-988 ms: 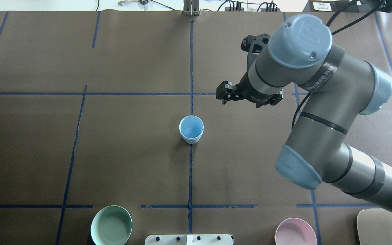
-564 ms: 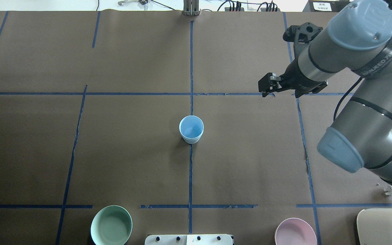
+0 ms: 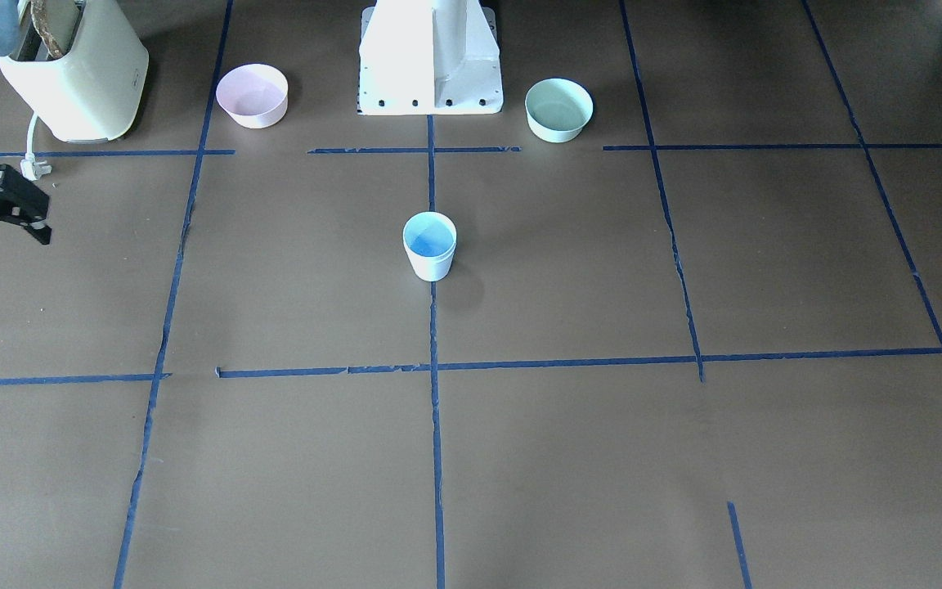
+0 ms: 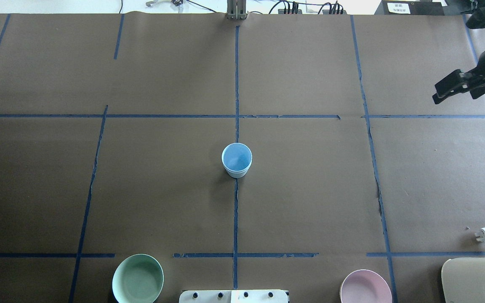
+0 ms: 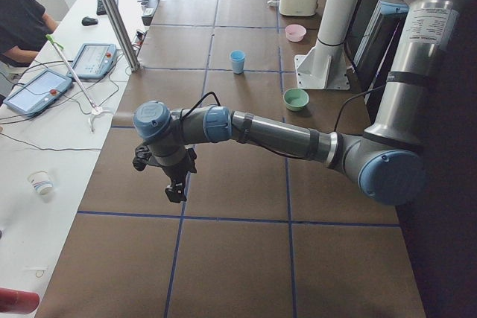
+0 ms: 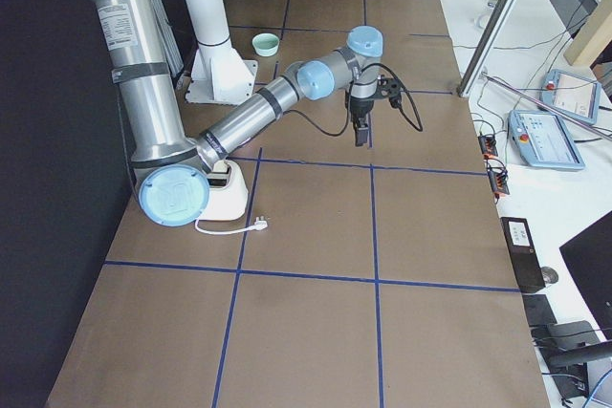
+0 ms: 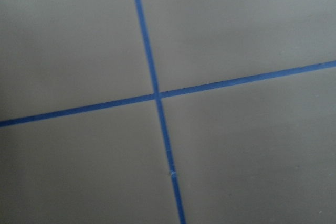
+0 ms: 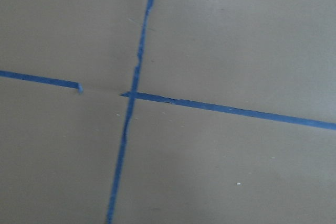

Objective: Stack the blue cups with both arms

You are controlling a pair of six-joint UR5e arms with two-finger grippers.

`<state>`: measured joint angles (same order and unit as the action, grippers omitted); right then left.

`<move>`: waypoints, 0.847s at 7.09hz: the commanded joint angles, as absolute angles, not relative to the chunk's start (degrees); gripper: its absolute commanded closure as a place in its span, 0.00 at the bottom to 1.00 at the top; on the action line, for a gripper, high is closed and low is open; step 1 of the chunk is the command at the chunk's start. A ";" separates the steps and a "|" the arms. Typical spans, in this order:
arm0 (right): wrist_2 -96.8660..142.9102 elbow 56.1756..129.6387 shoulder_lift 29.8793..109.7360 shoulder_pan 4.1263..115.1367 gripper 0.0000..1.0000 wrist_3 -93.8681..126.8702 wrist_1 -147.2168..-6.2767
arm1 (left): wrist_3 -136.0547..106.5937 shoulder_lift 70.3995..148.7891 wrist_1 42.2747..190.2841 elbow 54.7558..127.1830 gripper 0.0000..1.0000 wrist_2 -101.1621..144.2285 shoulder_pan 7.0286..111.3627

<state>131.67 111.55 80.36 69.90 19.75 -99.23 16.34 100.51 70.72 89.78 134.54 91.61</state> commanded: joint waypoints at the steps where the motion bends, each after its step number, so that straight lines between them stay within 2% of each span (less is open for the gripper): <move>1: 136.65 104.01 83.58 78.89 0.01 3.66 -99.23 | 17.49 97.74 71.88 87.80 0.00 134.91 93.52; 3: 140.09 101.43 86.73 84.35 0.01 1.41 -99.14 | 14.27 91.79 82.38 88.42 0.00 134.91 93.43; 6: 139.57 98.35 87.09 84.81 0.01 1.50 -99.14 | 10.81 91.41 85.17 88.07 0.00 134.83 93.34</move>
